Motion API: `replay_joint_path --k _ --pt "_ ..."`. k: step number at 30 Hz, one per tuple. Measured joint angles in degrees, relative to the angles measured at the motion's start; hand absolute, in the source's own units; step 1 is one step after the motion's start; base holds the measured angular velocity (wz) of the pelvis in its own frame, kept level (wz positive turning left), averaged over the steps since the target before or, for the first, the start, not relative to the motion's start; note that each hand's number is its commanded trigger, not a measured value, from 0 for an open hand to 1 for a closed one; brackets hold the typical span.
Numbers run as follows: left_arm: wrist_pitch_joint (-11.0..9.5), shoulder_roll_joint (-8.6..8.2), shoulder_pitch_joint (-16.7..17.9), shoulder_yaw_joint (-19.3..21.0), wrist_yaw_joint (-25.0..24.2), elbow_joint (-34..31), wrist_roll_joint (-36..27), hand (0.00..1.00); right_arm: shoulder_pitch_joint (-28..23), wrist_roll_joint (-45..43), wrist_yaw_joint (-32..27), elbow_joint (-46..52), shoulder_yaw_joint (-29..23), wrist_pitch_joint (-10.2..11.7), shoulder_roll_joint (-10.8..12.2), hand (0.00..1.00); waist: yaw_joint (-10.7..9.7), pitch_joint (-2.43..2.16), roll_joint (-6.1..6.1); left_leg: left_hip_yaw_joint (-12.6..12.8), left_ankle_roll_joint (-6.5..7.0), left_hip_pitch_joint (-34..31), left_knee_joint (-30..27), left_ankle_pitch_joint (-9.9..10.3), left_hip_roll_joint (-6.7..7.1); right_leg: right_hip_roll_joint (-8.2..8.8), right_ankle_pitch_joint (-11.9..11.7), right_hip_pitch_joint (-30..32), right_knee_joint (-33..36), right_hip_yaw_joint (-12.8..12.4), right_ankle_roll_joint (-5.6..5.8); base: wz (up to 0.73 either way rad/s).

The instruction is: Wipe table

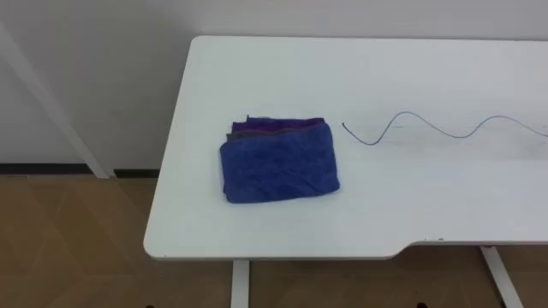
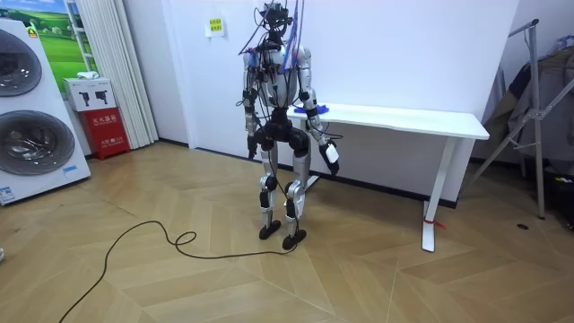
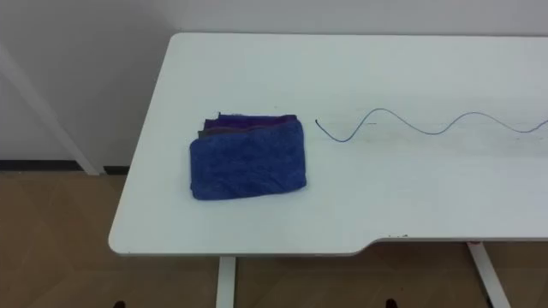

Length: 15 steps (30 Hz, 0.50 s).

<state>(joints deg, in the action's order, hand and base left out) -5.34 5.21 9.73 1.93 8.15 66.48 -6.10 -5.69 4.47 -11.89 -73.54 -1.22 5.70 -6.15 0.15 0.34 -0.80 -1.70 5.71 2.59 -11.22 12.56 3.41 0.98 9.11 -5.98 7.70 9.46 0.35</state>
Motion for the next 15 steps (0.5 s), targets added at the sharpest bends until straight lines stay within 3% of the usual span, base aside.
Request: replay_joint_path --k 15 --pt "0.0 0.04 0.2 0.1 0.0 0.0 0.0 0.0 0.1 2.3 1.5 0.0 1.2 0.0 0.0 0.0 0.1 0.1 -0.16 -0.1 0.01 0.0 0.0 0.0 0.01 0.01 0.0 0.0 0.0 0.1 0.0 0.0"
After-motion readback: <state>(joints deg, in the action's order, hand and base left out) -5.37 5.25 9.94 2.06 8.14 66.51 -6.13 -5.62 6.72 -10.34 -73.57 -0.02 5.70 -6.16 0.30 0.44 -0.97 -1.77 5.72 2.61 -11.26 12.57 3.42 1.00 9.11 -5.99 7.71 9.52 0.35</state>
